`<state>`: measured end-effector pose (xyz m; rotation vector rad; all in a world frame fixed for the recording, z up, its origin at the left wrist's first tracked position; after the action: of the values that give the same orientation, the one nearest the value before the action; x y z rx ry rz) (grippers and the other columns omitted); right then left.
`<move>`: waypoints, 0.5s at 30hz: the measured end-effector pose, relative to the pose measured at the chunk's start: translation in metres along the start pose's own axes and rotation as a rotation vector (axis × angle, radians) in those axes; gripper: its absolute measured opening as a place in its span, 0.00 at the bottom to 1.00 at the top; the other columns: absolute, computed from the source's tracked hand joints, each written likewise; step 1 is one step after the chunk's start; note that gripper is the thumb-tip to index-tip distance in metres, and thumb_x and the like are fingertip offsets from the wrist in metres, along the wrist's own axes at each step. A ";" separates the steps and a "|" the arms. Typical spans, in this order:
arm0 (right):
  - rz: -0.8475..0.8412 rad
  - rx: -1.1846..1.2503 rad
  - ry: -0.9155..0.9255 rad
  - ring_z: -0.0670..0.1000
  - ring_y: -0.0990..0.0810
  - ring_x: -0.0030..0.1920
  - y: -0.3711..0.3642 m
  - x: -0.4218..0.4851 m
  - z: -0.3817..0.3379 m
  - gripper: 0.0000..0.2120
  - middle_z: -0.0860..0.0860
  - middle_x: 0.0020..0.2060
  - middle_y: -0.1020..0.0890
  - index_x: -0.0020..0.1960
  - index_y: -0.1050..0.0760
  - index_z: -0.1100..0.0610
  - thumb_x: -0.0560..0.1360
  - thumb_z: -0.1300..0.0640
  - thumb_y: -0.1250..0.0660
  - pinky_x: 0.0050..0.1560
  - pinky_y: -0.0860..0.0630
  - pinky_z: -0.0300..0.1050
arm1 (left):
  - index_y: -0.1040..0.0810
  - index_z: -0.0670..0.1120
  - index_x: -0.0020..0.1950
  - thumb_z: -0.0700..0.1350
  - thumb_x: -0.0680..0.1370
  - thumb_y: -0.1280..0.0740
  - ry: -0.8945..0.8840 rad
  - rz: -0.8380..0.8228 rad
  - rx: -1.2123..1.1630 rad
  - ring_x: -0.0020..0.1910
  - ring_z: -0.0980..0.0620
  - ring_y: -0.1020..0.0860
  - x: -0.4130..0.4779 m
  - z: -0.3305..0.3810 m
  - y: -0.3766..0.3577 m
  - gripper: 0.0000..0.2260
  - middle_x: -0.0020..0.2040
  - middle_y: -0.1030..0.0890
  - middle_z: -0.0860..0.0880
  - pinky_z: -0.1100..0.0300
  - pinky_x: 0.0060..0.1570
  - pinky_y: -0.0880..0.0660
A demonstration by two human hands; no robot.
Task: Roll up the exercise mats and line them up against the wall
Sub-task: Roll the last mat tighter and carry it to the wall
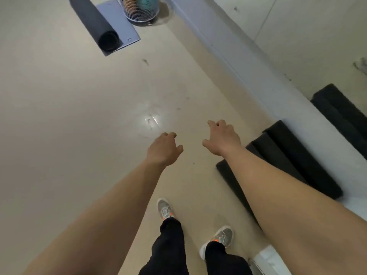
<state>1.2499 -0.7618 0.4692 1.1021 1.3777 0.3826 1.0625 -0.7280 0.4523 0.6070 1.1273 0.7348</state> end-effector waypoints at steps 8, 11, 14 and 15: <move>-0.019 -0.067 0.236 0.61 0.33 0.70 0.047 0.055 -0.269 0.32 0.56 0.73 0.34 0.80 0.41 0.52 0.80 0.47 0.35 0.61 0.28 0.54 | 0.34 0.47 0.80 0.54 0.83 0.36 0.181 0.115 -0.079 0.72 0.44 0.28 0.006 -0.195 0.158 0.26 0.76 0.30 0.46 0.48 0.65 0.28; -0.021 -0.098 0.312 0.60 0.33 0.70 0.067 0.084 -0.343 0.32 0.55 0.72 0.34 0.80 0.41 0.51 0.80 0.46 0.35 0.61 0.27 0.54 | 0.35 0.47 0.80 0.54 0.83 0.36 0.242 0.142 -0.100 0.73 0.44 0.29 0.023 -0.251 0.209 0.27 0.76 0.31 0.46 0.48 0.64 0.28; -0.020 -0.130 0.360 0.60 0.32 0.68 0.086 0.125 -0.398 0.31 0.55 0.71 0.34 0.80 0.41 0.51 0.79 0.48 0.35 0.56 0.27 0.52 | 0.35 0.47 0.80 0.53 0.83 0.36 0.291 0.173 -0.126 0.72 0.44 0.28 0.053 -0.296 0.256 0.27 0.76 0.31 0.46 0.50 0.63 0.29; -0.022 -0.137 0.366 0.60 0.32 0.68 0.092 0.143 -0.414 0.31 0.55 0.71 0.34 0.80 0.40 0.51 0.79 0.48 0.35 0.55 0.28 0.51 | 0.35 0.47 0.80 0.53 0.83 0.36 0.313 0.177 -0.138 0.72 0.45 0.28 0.066 -0.309 0.271 0.27 0.76 0.31 0.46 0.50 0.63 0.29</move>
<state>0.9433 -0.4425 0.5324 0.9317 1.6553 0.6779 0.7290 -0.4872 0.5202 0.4885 1.3069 1.0786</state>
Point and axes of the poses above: each hand's wrist, its own x-axis towards the middle knuckle, its own y-axis out of the back of the hand, z = x × y, the point moved 1 cm from there along x, towards the middle knuckle
